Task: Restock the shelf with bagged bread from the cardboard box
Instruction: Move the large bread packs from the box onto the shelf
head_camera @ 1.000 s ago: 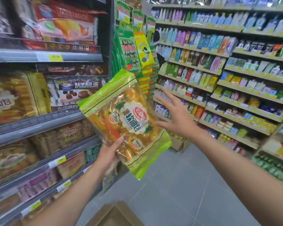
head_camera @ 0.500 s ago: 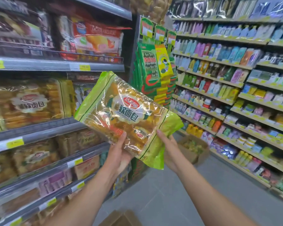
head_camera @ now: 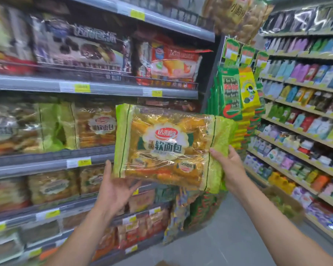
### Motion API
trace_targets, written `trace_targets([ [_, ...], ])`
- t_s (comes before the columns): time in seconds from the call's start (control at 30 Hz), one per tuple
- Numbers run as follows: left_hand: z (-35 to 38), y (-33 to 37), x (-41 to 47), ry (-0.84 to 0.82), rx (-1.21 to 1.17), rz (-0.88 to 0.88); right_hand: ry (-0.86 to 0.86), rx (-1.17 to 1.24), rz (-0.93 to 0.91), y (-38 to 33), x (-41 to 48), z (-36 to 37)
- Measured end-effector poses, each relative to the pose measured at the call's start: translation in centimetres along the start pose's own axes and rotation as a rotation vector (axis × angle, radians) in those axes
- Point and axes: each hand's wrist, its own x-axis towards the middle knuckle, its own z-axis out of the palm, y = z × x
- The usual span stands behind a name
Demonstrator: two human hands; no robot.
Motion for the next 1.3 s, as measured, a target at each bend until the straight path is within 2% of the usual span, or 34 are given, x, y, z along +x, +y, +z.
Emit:
trace_targets([
  [0.07,-1.6,1.7,0.0,0.023,0.028,-0.005,-0.036,-0.054,-0.007,0.3,1.2,2.1],
  [0.17,-4.4,5.3,-0.1,0.044,0.212,0.007,-0.094,-0.13,-0.009,1.4,2.8,4.9],
  [0.3,-6.5,9.6,1.0,0.141,0.766,0.023,-0.193,-0.221,0.026,2.3,4.5,10.1],
  [0.4,-9.1,12.6,2.5,0.2,0.971,0.041,-0.297,-0.278,0.059,2.9,5.9,14.1],
  [0.47,-12.0,14.5,4.5,0.233,1.026,0.074,-0.355,-0.34,0.024,3.8,7.5,16.3],
  [0.67,-10.3,19.8,7.1,0.327,1.16,0.189,-0.368,-0.394,0.006,6.5,13.8,23.2],
  [0.93,-11.1,25.1,12.4,0.425,1.339,0.266,-0.227,-0.432,-0.016,8.7,20.9,30.1],
  [1.0,-12.8,25.8,14.4,0.432,1.356,0.268,-0.206,-0.425,-0.007,8.4,21.4,31.2],
  [1.1,-10.9,25.6,14.6,0.43,1.364,0.292,-0.205,-0.44,0.027,8.5,22.1,32.1],
  [1.3,-12.0,24.5,16.5,0.498,1.432,0.331,-0.172,-0.484,0.073,9.9,23.2,33.0],
])
